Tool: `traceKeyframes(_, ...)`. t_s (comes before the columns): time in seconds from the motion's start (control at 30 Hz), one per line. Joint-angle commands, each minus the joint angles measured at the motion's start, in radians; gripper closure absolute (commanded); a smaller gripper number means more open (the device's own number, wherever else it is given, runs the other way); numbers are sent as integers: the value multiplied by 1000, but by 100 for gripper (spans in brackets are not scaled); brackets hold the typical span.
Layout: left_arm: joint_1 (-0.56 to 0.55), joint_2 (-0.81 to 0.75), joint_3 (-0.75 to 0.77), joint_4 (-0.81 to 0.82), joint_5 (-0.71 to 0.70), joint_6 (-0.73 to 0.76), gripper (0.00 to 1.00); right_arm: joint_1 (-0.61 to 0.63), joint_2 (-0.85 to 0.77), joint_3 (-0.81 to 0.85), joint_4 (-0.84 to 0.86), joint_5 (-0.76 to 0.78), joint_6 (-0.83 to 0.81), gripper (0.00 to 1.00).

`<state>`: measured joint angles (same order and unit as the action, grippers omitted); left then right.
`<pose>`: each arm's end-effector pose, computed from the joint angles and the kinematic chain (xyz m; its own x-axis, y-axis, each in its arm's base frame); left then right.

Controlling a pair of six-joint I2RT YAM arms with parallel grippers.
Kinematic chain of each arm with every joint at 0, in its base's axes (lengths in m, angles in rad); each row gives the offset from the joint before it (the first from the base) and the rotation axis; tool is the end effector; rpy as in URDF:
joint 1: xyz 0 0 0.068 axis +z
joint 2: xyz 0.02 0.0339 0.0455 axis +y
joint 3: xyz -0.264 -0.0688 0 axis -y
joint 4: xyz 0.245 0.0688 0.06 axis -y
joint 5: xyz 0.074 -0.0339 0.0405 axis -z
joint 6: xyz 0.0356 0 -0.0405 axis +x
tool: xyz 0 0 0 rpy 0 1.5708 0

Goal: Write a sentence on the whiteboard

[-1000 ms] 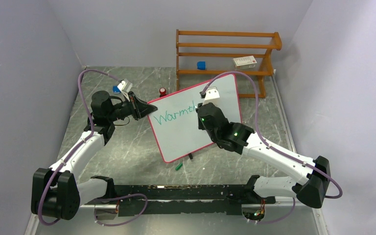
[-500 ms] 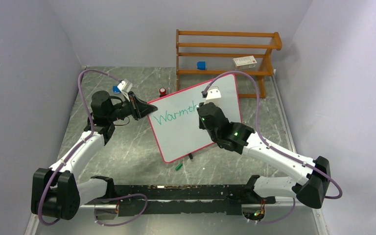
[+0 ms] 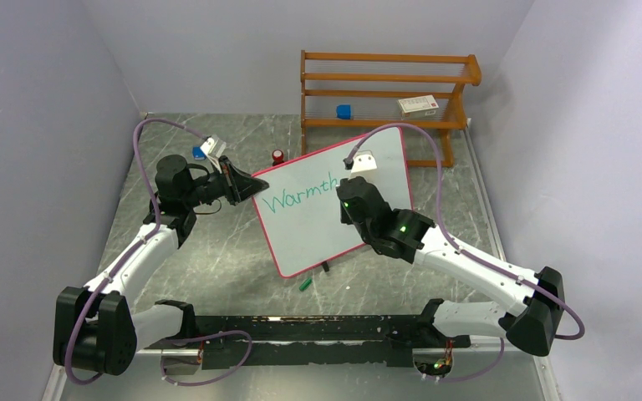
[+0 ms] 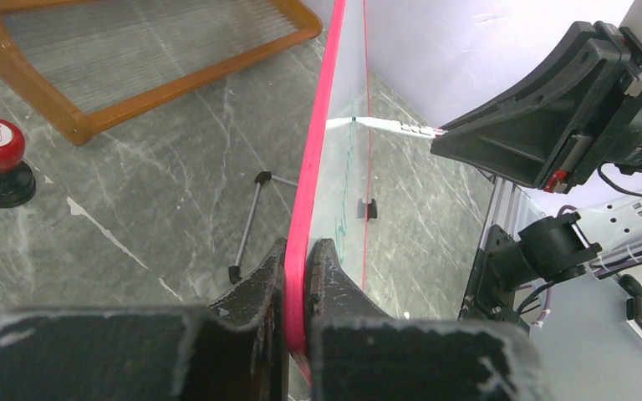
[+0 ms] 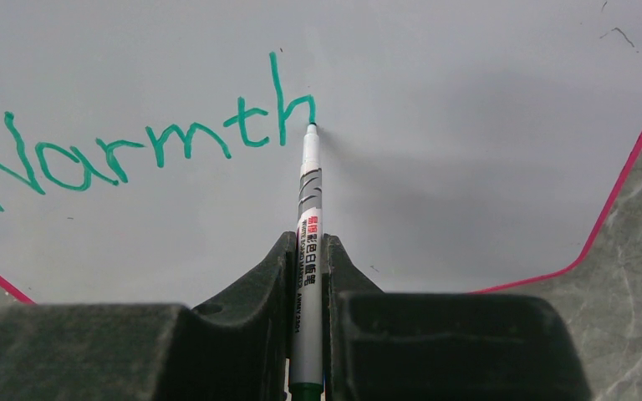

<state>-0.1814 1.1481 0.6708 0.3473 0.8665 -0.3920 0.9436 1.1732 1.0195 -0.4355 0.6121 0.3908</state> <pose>0.2441 -0.0723 0.2824 -0.4464 -0.1696 -0.8786 0.7461 0.4715 -0.4701 0.1661 0.1943 0.3214 -0.4472 -0.0857 -0.8903 -0.2293 0.9731 0.0215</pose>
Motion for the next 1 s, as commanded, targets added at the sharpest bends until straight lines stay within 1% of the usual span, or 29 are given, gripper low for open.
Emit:
traceKeyframes(0.0, -18, 36, -34, -146, -98, 209, 95, -9, -1, -21, -31, -21, 18, 100)
traceKeyframes(0.5, -18, 36, -34, -147, -99, 210, 95, -9, -19, -30, -42, -23, 28, 100)
traceKeyframes(0.97, -17, 35, -31, -154, -105, 214, 95, -14, -73, -20, 25, -3, -20, 100)
